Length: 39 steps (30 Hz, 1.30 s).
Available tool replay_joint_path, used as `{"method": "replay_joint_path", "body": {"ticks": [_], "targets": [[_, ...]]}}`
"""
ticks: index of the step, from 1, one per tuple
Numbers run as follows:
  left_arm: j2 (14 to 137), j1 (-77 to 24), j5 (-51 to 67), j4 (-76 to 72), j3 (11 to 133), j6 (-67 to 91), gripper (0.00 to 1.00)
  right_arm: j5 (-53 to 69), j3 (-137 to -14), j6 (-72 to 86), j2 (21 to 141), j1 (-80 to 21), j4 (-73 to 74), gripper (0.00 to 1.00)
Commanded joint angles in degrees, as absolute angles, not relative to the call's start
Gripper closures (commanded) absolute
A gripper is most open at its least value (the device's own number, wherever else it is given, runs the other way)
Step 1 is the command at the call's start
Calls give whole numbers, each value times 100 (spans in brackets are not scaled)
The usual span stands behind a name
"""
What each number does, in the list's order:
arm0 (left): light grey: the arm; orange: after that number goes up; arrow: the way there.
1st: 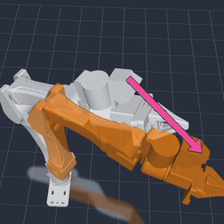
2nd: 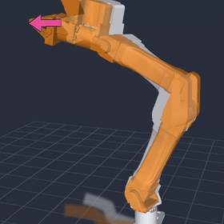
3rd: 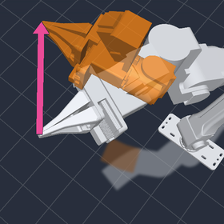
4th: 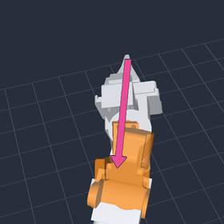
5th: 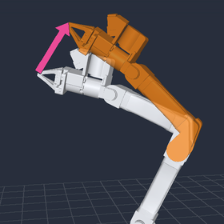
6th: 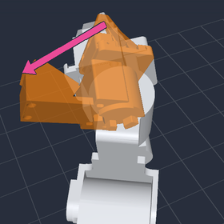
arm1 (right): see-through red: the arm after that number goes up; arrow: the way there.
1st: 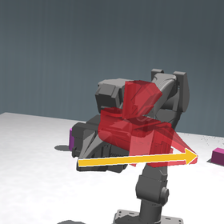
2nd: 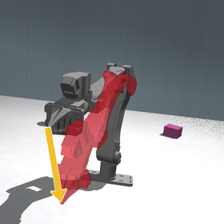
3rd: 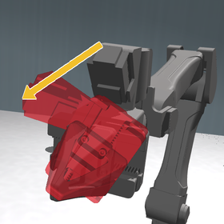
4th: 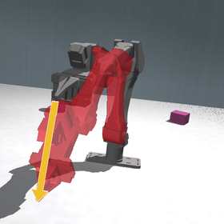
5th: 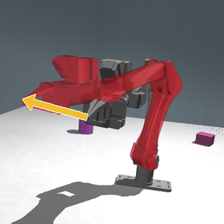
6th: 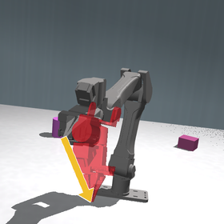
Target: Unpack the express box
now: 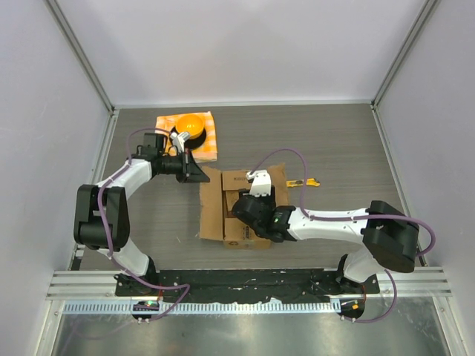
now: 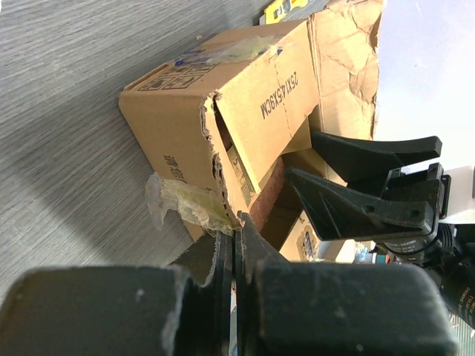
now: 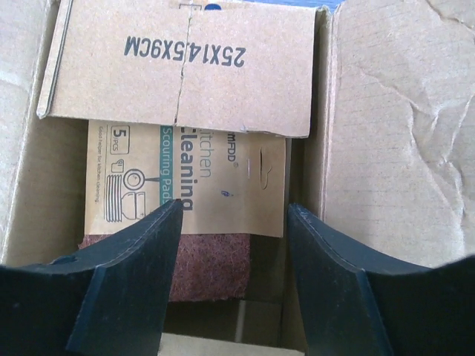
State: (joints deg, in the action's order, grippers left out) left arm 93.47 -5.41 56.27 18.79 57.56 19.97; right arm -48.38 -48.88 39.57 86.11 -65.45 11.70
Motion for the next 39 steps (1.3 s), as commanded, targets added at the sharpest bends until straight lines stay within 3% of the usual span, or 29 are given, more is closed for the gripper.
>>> {"method": "replay_joint_path", "body": {"ticks": [1, 11, 18, 28, 33, 39], "targets": [[9431, -510, 5801, 2259, 5968, 1661, 100, -5221, -4712, 3700, 8622, -6504, 528, 40], [9466, -510, 5783, 2338, 6056, 1608, 100, -4307, -3964, 4131, 8552, -6267, -983, 63], [9475, -510, 5740, 2373, 6126, 1582, 100, -4122, -4087, 3789, 8113, -6240, -1187, 99], [9483, -510, 5625, 2329, 6143, 1600, 100, -4095, -4482, 3507, 5954, -6240, 155, 99], [9457, -510, 5563, 2364, 6170, 1556, 100, -4903, -4772, 3498, 5134, -6240, 1378, 99], [9448, -518, 5564, 2382, 6240, 1582, 100, -6449, -5361, 4305, 4711, -6004, 3917, 99]]}}
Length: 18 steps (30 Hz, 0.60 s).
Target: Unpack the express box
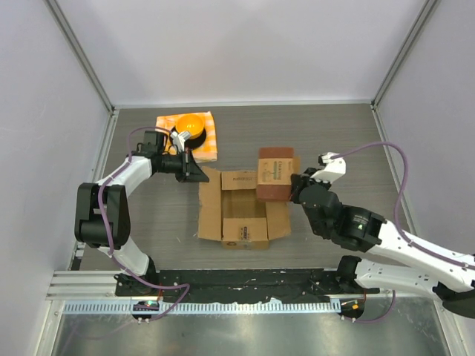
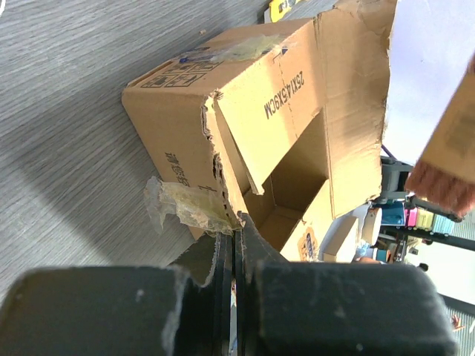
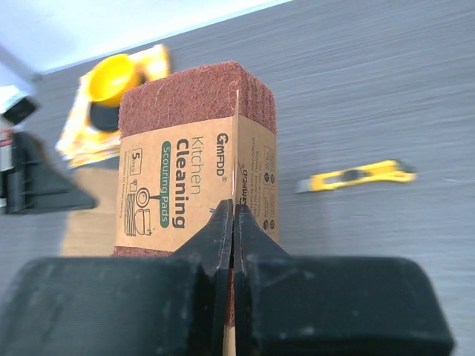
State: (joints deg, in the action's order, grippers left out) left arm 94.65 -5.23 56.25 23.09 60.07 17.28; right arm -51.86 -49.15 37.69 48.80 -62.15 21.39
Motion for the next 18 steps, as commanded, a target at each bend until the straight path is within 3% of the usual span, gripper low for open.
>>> {"method": "replay_joint_path", "body": {"ticks": [1, 6, 7, 10, 18], "targets": [[9448, -519, 5563, 2391, 6249, 1582, 100, -6477, -5387, 4437, 4702, -5855, 4346, 99], [9440, -475, 5607, 2478, 6372, 1582, 100, -5496, -5125, 3852, 4869, -4126, 4440, 99], [9422, -422, 5607, 2479, 6372, 1582, 100, -4675, -4950, 3493, 4913, -3322, 4134, 99], [9361, -290, 5660, 2531, 6302, 1503, 100, -3764, -4642, 3087, 5036, -2097, 3605, 99], [9264, -26, 5739, 2637, 6240, 1389, 100, -3121, -4369, 2593, 5817, -739, 3086, 99]]}}
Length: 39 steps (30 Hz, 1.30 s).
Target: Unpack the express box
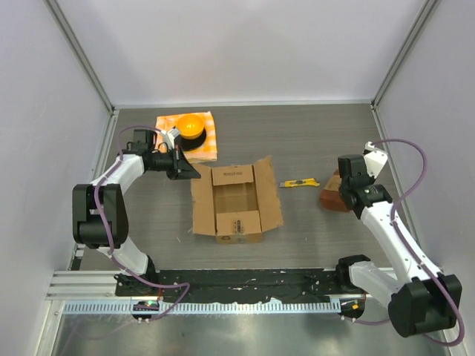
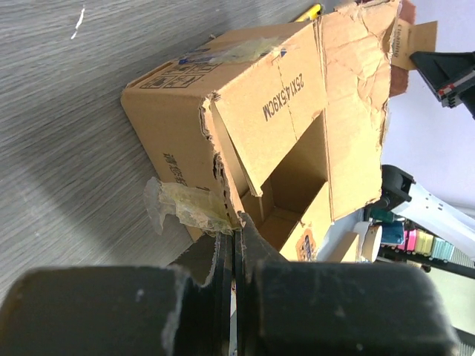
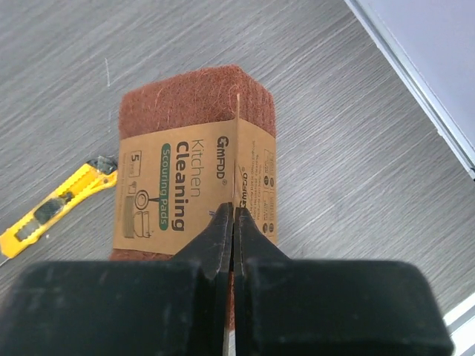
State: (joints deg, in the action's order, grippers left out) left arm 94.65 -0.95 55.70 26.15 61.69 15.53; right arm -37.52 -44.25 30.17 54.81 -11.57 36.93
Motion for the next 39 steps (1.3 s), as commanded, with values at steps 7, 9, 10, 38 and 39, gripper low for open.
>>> {"method": "replay_joint_path", "body": {"ticks": [7, 9, 10, 38, 39], "targets": [[9369, -26, 6090, 3145, 6521, 1038, 48, -2874, -4166, 2610, 6504, -703, 2848, 63], [9465, -26, 6275, 3681, 6793, 705, 0, -2891, -4280, 2628, 6478, -694, 3039, 47], [9492, -18, 6310, 3874, 6916, 547, 0, -2874, -4480, 2645, 6460, -694, 3172, 15], [8227, 568, 3538, 5036, 7981, -52, 0, 112, -6724, 2329, 7057, -2452, 2435, 2], [8200, 763, 4456, 5019, 7928, -79, 0, 227, -6698, 2303, 7101, -2443, 2339, 2]]}}
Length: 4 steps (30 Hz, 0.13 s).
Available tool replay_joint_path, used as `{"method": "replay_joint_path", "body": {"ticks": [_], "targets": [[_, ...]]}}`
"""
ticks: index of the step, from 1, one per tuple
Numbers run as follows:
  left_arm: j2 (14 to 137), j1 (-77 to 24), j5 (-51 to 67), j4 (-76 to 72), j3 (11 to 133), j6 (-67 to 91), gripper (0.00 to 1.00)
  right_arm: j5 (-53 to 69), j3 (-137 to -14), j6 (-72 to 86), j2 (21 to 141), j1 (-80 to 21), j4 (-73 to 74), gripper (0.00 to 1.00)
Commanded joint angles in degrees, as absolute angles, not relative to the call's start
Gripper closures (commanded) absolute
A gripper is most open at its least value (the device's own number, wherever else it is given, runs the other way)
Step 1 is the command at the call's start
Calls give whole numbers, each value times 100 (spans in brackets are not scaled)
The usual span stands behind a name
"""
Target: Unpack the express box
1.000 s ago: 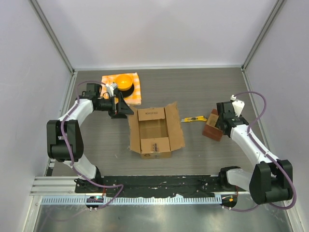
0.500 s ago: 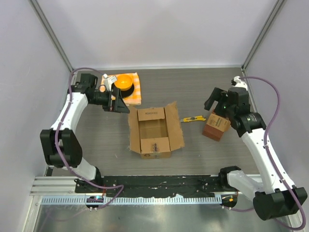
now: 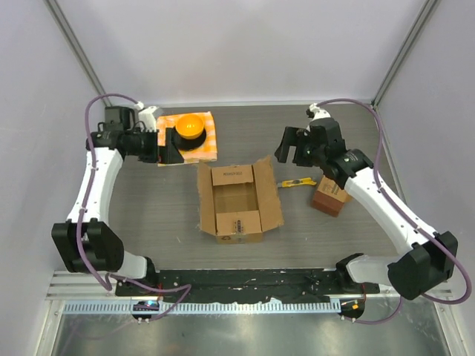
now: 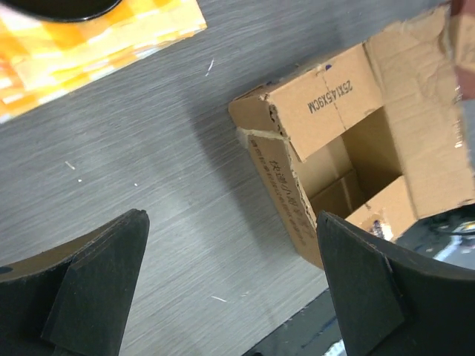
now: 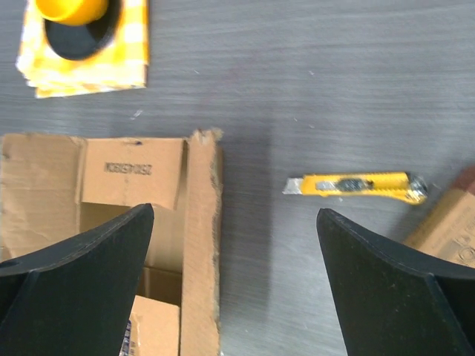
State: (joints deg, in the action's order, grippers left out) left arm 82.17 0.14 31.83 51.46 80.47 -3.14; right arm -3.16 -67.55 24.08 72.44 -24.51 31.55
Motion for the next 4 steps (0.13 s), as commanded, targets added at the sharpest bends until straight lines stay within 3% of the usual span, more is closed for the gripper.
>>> {"method": "replay_joint_path", "body": {"ticks": [1, 4], "targets": [[8165, 939, 4769, 4966, 7858, -27, 0, 237, -6680, 2277, 7110, -2452, 2338, 2], [7938, 1169, 4212, 4887, 7910, 237, 0, 132, -6645, 2215, 7137, -2443, 2364, 2]]}}
